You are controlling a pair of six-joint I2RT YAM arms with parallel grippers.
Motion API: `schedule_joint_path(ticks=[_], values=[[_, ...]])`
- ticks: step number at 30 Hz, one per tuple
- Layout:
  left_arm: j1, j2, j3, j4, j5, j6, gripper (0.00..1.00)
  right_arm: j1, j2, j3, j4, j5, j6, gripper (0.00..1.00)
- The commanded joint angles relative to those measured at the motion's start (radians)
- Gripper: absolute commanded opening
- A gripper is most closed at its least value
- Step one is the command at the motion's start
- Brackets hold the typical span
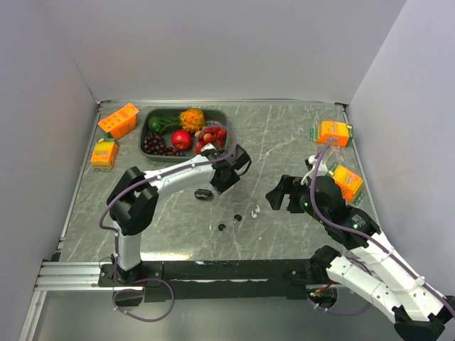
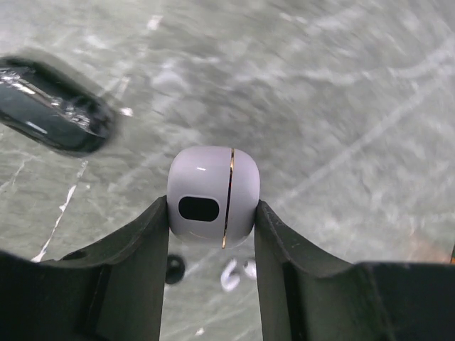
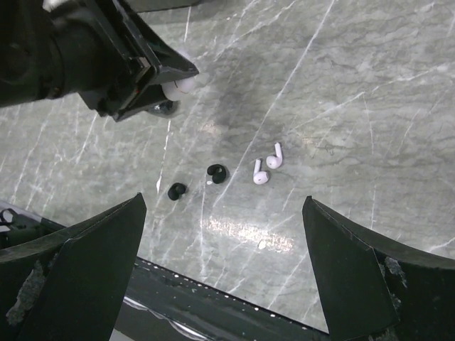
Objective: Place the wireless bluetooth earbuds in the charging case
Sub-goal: Pick up the charging case at the center of the board.
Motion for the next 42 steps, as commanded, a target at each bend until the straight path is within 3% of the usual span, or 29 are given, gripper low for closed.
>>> schedule_joint_path(ticks=[1, 6, 11, 14, 15, 16, 21, 25, 26, 30, 33, 38, 42], values=[[0.008, -0.027, -0.123, 0.065, 0.031, -0.187, 0.01, 0.001, -0.034, -0.004, 0.039, 0.005, 0.026, 0.99], [0.007, 0.005, -0.145, 0.081, 0.045, -0.271, 0.01, 0.001, -0.028, -0.012, 0.048, 0.000, 0.021, 0.99], [0.007, 0.045, -0.092, 0.062, 0.055, -0.247, 0.01, 0.001, -0.017, -0.029, 0.056, 0.002, 0.003, 0.99], [0.002, 0.071, -0.090, 0.065, 0.080, -0.209, 0.10, 0.003, -0.015, -0.050, 0.064, 0.000, 0.004, 0.99], [0.002, 0.077, -0.090, 0.080, 0.110, -0.184, 0.33, 0.003, -0.017, -0.053, 0.067, 0.000, 0.006, 0.99], [0.002, 0.097, -0.081, 0.076, 0.121, -0.164, 0.39, 0.001, -0.018, -0.058, 0.065, 0.006, 0.009, 0.99], [0.002, 0.131, -0.053, 0.062, 0.146, -0.101, 0.59, 0.001, -0.029, -0.067, 0.067, 0.014, 0.007, 0.99], [-0.001, 0.081, -0.075, 0.108, 0.143, -0.049, 0.73, 0.001, -0.031, -0.066, 0.061, 0.021, 0.009, 0.99], [-0.003, 0.070, -0.068, 0.109, 0.135, -0.038, 0.81, 0.004, -0.034, -0.064, 0.062, 0.028, 0.009, 0.99], [-0.013, -0.011, -0.045, 0.105, 0.109, 0.027, 0.98, 0.003, -0.040, -0.055, 0.058, 0.038, -0.002, 0.99], [-0.024, -0.092, -0.070, 0.169, 0.094, 0.223, 0.96, 0.001, -0.043, -0.030, 0.032, 0.048, -0.020, 0.99], [-0.030, -0.260, -0.297, 0.396, 0.225, 0.573, 0.98, 0.003, -0.119, -0.030, 0.012, 0.061, -0.045, 0.99], [-0.032, -0.268, -0.294, 0.326, 0.193, 0.814, 0.99, 0.003, -0.170, -0.061, 0.025, 0.072, -0.054, 0.99]])
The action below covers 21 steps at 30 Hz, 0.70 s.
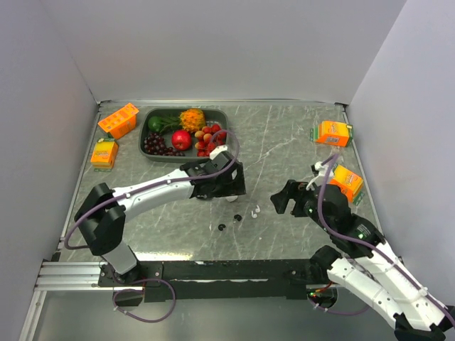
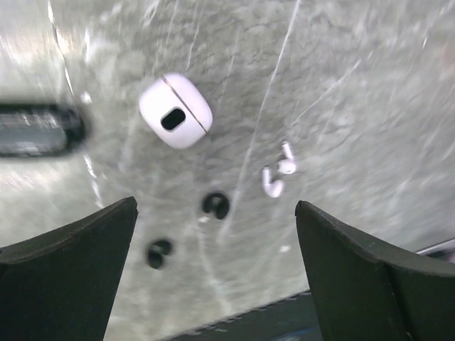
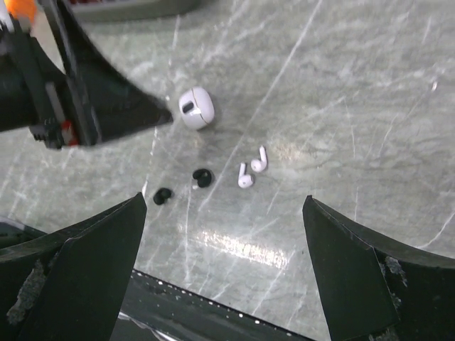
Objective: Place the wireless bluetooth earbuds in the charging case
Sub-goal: Pick up the charging case at the center of the board.
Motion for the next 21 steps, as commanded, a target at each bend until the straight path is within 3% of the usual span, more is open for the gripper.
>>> schedule_joint_path(ticks=[1, 5, 8, 10, 15, 21], values=[[-0.004, 0.015, 0.042, -0.024, 0.011, 0.361, 0.98, 0.001, -0.079, -0.003, 0.017, 0.030, -0.024, 0.99], [-0.010, 0.011, 0.014, 0.024, 0.066, 0.590, 0.99, 0.001, -0.055, -0.005, 0.023, 0.024, -0.010, 0.99], [-0.013, -0.070, -0.083, 0.161, 0.105, 0.749, 0.99, 0.001, -0.035, 0.010, 0.011, 0.013, -0.013, 0.99], [0.019, -0.083, -0.101, 0.212, 0.207, 0.832, 0.99, 0.003, -0.035, 0.015, 0.000, 0.014, -0.019, 0.99], [0.083, 0.128, 0.145, -0.017, 0.286, 0.895, 0.94, 0.001, -0.058, 0.015, 0.006, 0.008, -0.015, 0.99], [0.085, 0.257, 0.253, -0.132, 0.252, 0.875, 0.96, 0.001, -0.045, 0.027, -0.014, 0.007, -0.009, 0.99]])
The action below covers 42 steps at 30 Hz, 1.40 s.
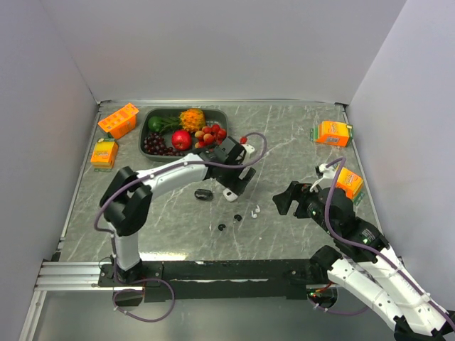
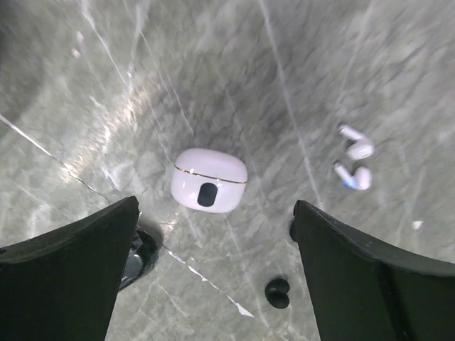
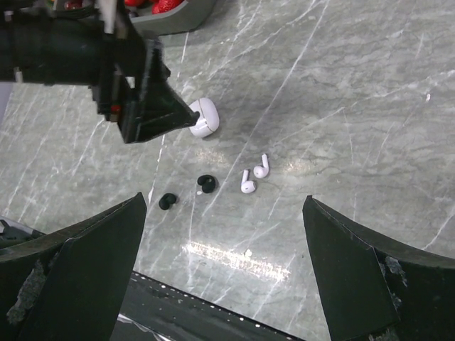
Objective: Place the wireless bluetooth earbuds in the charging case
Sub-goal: Pick up the charging case at the center of the board.
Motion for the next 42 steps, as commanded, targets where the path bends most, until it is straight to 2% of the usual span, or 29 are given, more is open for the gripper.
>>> schedule_joint_path(ticks=[1, 9, 22, 28, 42], values=[[-0.006, 0.070, 0.068, -0.129, 0.023, 0.042, 0.96, 0.001, 0.005, 0.030, -0.005, -0.003, -0.002, 0.99], [-0.006, -0.033, -0.101, 0.009, 0.046, 0.096, 0.96, 0.003, -0.021, 0.022, -0.033, 0.008, -0.003, 0.99], [-0.006, 0.057, -0.106, 0.090, 0.023, 0.143, 0.99, 0.001, -0.013, 0.042, -0.090, 0.022, -0.016, 0.99], [-0.006, 0.067, -0.149, 0.121, 0.010, 0.209, 0.99, 0.003, -0.010, 0.042, -0.103, 0.025, -0.005, 0.99], [-0.006, 0.105, -0.130, 0.133, -0.030, 0.263, 0.87, 0.003, -0.019, 0.056, -0.145, 0.042, -0.010, 0.99]])
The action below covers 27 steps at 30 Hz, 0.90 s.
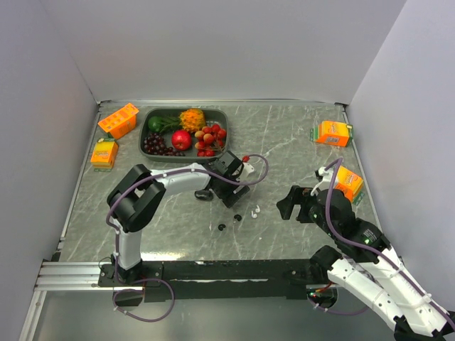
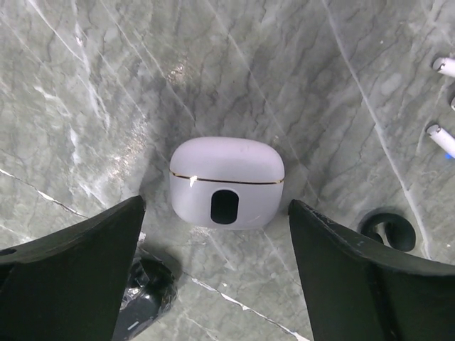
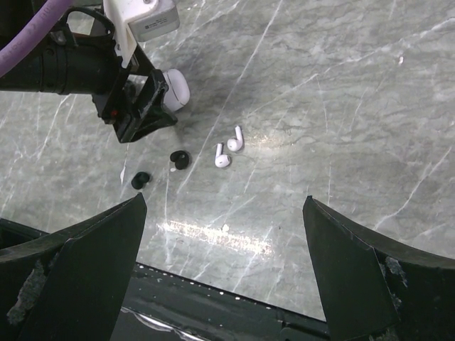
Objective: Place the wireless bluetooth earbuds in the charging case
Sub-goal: Pick up the charging case at the center of the board.
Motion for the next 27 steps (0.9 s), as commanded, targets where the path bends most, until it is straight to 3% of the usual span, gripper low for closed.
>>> schedule_joint_path(ticks=[1, 8, 19, 21, 23, 27], values=[[-0.002, 0.022, 0.018, 0.022, -0.016, 0.042, 0.87, 0.001, -0.019, 0.044, -0.023, 0.021, -0.008, 0.99], [-0.028, 0.051, 0.034, 0.010, -0.019, 0.052, 0.76, 0.003, -0.019, 0.047, -0.028, 0.025, -0.008, 0.99], [-0.034, 0.019, 0.003, 0.013, -0.019, 0.025, 0.30, 0.001, -0.025, 0.056, -0.029, 0.031, -0.005, 0.99], [-0.034, -0.016, -0.009, 0.021, -0.019, 0.013, 0.12, 0.003, -0.025, 0.064, -0.031, 0.026, -0.003, 0.99], [-0.034, -0.049, -0.026, 0.040, -0.048, -0.006, 0.01, 0.001, -0.024, 0.079, -0.026, 0.022, 0.000, 0.99], [-0.033, -0.208, -0.133, 0.158, -0.050, -0.107, 0.01, 0.003, -0.018, 0.099, -0.011, 0.025, 0.011, 0.99]])
